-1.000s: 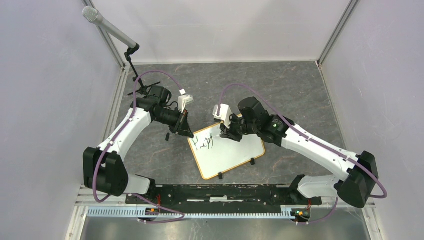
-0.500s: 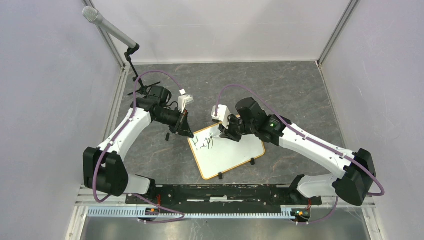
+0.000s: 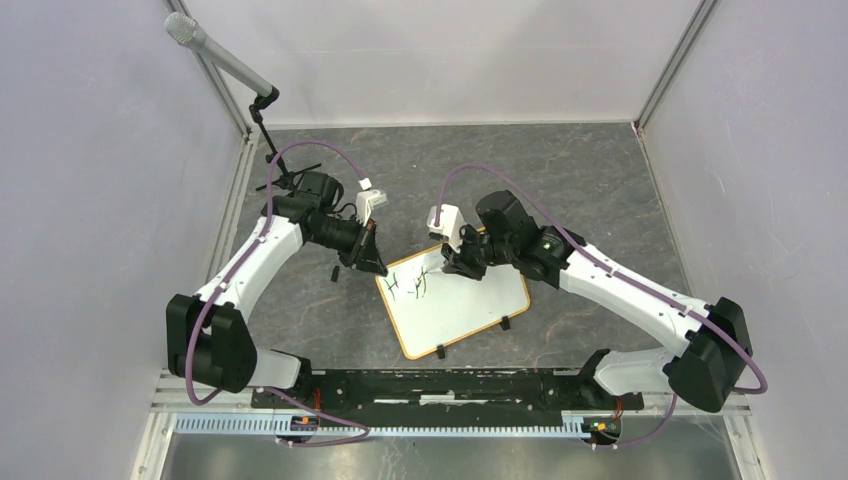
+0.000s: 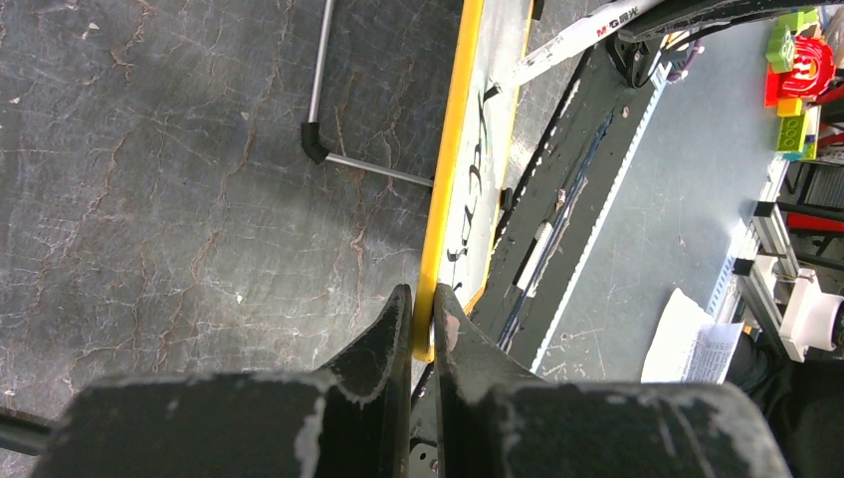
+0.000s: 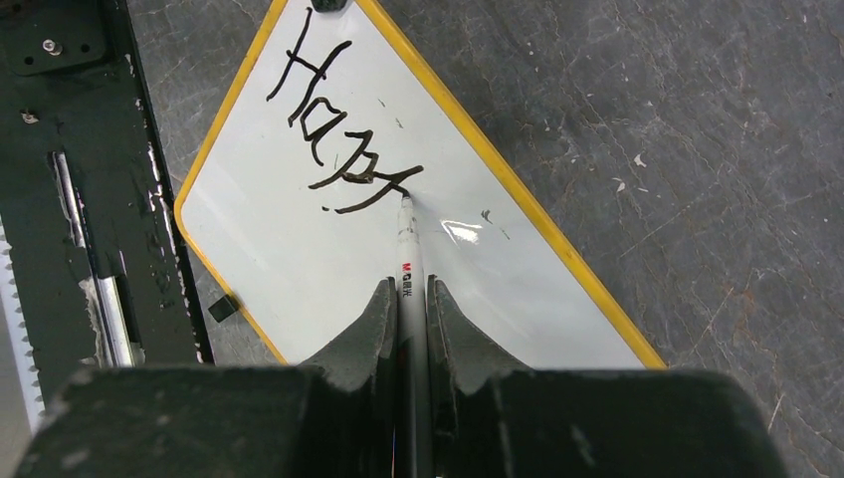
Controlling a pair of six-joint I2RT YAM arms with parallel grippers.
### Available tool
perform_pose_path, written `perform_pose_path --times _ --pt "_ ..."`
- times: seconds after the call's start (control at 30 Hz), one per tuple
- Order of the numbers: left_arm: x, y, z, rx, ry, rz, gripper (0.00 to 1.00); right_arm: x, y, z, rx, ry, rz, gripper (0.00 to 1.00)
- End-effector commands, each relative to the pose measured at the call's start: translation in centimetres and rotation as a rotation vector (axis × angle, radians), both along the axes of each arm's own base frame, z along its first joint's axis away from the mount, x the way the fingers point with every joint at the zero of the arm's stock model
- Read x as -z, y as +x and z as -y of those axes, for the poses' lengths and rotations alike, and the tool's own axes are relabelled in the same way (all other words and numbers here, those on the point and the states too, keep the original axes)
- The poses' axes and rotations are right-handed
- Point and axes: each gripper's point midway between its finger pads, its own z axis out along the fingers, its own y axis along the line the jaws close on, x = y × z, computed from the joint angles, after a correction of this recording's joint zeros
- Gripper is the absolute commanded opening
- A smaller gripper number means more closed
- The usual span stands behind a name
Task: Write a sentence on the whiteboard
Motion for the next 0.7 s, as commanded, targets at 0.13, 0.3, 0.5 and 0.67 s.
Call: perform_pose_path --times 0.13,0.3,0.5,0.67 --pt "0.8 -0.9 0.0 0.012 0.03 -0.034 0.02 -0.2 0.1 1.1 0.029 0.001 0.023 0.0" --pt "0.8 -0.9 0.0 0.011 0.03 -0.035 0.02 0.6 -0.6 1.5 0.023 -0.004 0.0 0.0" --pt "0.8 -0.9 0.0 0.009 0.031 -0.034 0.02 1.4 -1.4 1.1 0.0 0.0 -0.03 0.0" --pt "0.7 -0.9 0.0 0.01 0.031 -0.029 0.02 0.8 -1.5 -0.1 -0.021 0.017 -0.024 0.0"
